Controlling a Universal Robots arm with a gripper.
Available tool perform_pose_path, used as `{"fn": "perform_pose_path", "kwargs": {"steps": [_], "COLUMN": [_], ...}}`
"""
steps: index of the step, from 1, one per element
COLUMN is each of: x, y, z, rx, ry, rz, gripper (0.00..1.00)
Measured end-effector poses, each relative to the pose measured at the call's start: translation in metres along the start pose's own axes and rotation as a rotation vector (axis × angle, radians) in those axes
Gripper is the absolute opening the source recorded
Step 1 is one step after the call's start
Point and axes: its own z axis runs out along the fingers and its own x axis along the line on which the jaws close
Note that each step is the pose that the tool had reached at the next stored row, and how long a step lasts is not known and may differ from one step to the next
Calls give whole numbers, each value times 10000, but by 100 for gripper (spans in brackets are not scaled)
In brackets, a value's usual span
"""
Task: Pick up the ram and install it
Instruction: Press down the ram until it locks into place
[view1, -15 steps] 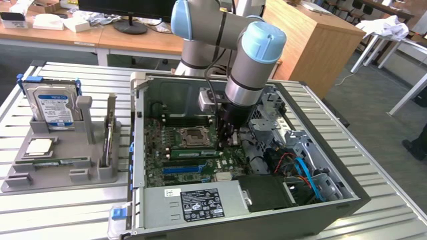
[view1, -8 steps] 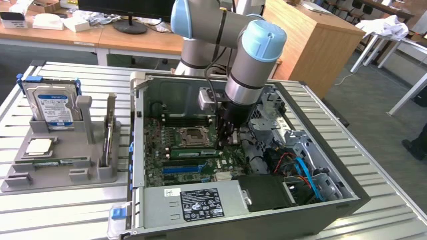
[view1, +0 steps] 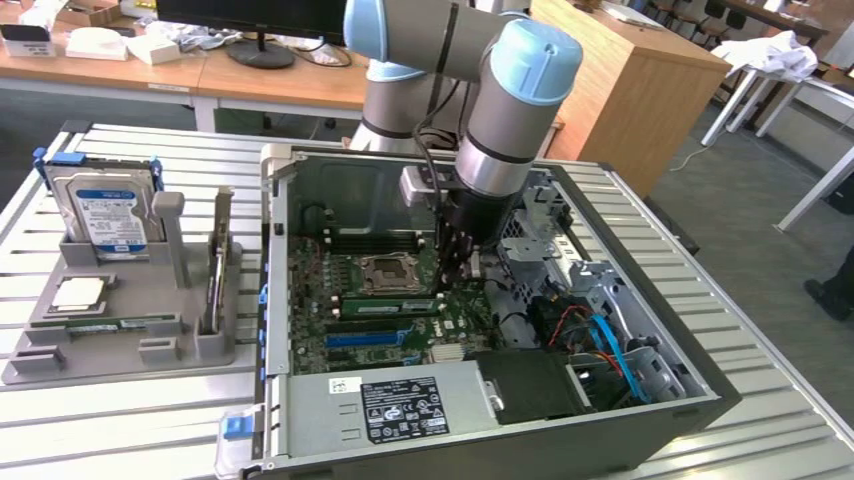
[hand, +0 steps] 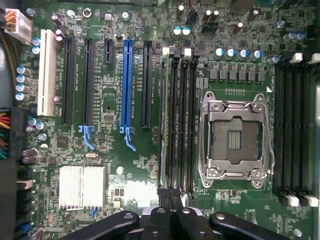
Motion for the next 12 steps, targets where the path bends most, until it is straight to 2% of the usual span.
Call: {"fn": "perform_pose_path", "kwargs": {"steps": [7, 9, 12], "x": [0, 0, -3], "y": [12, 60, 176], "z": [-11, -10, -6], "rx": [0, 9, 43], "ry": [-1, 0, 1], "rz": [-2, -1, -2], "gripper": [10, 10, 10]}}
